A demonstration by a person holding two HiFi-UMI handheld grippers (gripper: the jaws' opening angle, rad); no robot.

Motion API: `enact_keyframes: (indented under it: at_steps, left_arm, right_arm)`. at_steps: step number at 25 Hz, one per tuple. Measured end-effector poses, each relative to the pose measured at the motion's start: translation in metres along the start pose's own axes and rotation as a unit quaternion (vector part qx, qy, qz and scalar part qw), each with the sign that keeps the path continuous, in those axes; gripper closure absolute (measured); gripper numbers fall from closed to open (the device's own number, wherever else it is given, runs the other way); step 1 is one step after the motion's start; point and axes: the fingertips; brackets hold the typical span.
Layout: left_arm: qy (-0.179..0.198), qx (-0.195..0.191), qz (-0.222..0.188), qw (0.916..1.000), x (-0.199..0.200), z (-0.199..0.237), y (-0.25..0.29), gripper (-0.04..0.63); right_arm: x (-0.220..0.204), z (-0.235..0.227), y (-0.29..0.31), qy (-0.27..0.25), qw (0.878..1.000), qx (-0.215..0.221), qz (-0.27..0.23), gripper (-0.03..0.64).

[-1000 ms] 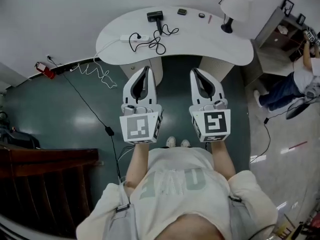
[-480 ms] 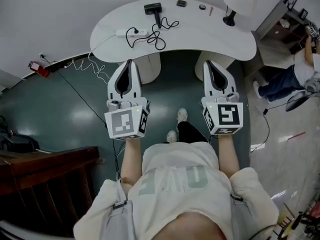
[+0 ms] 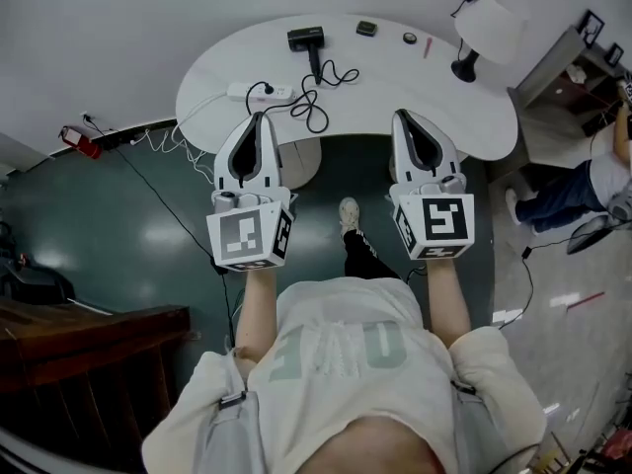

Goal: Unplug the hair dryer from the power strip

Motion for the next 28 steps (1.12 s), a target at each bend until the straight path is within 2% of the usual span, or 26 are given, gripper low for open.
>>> enact_keyframes:
  at_steps: [9,16,21,28]
  left_arm:
    - [0.015,0.053,-0.008,0.9985,0.007,0.055,0.118,0.583]
    - [0.033,0.086,0.008,0.9957,-0.004,0.092,0.197,0.583]
    - [0.025,0.113,0.02,0.9931,-0.017,0.117,0.237,0.583]
    - [0.012,0.115,0.041,0.9925,-0.043,0.144,0.267,0.583]
  right_arm:
    - [0.015,-0.019,0.145,-0.008,0.997,0.079,-0.018,0.595]
    - [0.011,-0.038,0.246,0.023,0.993,0.113,-0.023,0.595]
    - [-0.006,-0.04,0.298,0.028,0.99,0.141,-0.011,0.595]
    - [-0.028,-0.031,0.345,0.042,0.986,0.158,0.026,0.595]
Point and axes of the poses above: the fingertips, and each gripper's own axes: y forward along the fingers, z to its left, x out of its top, and after that the axes turned 8 degrees about -x, right-handed
